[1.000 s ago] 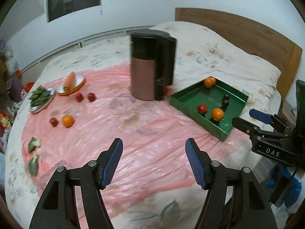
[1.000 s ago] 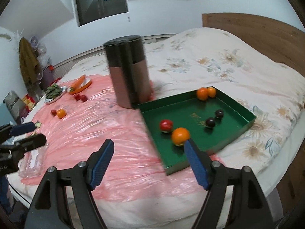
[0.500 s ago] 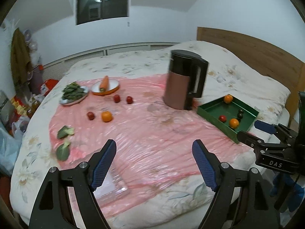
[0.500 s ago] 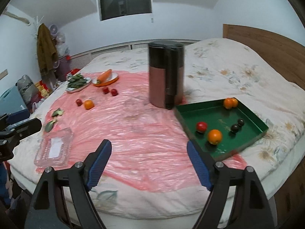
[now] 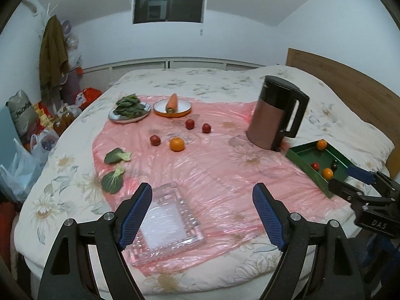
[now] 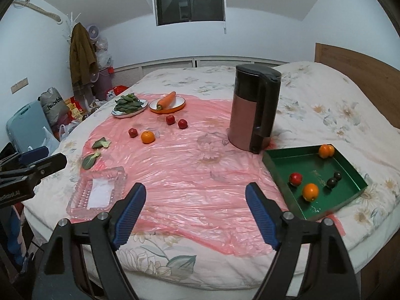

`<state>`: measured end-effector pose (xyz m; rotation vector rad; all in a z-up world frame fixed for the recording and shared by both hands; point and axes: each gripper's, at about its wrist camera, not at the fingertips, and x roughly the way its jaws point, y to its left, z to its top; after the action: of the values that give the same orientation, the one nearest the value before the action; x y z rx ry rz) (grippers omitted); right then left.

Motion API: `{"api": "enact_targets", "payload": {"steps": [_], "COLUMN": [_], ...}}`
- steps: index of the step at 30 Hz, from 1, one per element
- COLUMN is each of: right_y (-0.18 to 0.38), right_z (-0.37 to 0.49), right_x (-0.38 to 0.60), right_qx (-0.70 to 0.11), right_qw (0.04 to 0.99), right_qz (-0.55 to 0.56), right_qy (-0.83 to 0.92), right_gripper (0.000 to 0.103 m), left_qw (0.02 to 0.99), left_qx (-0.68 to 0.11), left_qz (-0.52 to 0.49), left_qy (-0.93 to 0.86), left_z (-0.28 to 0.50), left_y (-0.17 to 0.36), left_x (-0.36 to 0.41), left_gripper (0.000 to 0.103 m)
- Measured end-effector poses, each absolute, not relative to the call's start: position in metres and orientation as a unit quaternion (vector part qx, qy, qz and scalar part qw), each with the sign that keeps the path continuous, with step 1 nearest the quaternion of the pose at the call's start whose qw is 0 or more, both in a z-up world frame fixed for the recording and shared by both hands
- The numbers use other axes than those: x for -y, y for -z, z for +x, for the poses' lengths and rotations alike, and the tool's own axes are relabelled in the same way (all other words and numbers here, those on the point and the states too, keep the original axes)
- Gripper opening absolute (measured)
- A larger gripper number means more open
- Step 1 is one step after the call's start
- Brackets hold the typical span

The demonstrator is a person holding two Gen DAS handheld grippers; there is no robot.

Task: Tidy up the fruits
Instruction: 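Move both tools back toward the fruit on the pink sheet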

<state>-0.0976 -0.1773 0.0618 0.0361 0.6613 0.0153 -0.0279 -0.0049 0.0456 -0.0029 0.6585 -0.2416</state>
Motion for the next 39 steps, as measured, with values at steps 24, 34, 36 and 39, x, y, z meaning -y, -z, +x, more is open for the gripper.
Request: {"api": "enact_targets", "payload": {"steps": [24,34,36,39], "right_y": [-0.059,-0.023,-0.016,-0.002], "right_z": [-0.011,0.086,0.104,0.139], "right_x": [0.148,0.139,0.139,0.141], "right_qx": [-0.310,-0.349,-0.355,-0.365], "right_qw": [0.947,0.930,0.927,0.923], "right_qz": [0.001,-0.013,-0.014,-0.021], "right_qy": [-0.079,-0.116,-0.118,-0.121], "right_gripper": [0.102,0.102,0.102,0.102], "left_qw": [0.928,0.907,0.904,0.898], "left_qx": [-0.368,-0.413,-0.419,-0.432], "left_qz": [0.006,0.020,0.020,0.016], "left_qy": [0.060,0.080,0.080,0.082], "left_z": [0.033,0.103,0.121,0.155], "left_y": [-0.017,-0.003,0.002,0.014], "left_x": [-0.052,-0.022,-0.018,-0.009], "left_gripper": [0.078,0.078,0.078,0.078]}}
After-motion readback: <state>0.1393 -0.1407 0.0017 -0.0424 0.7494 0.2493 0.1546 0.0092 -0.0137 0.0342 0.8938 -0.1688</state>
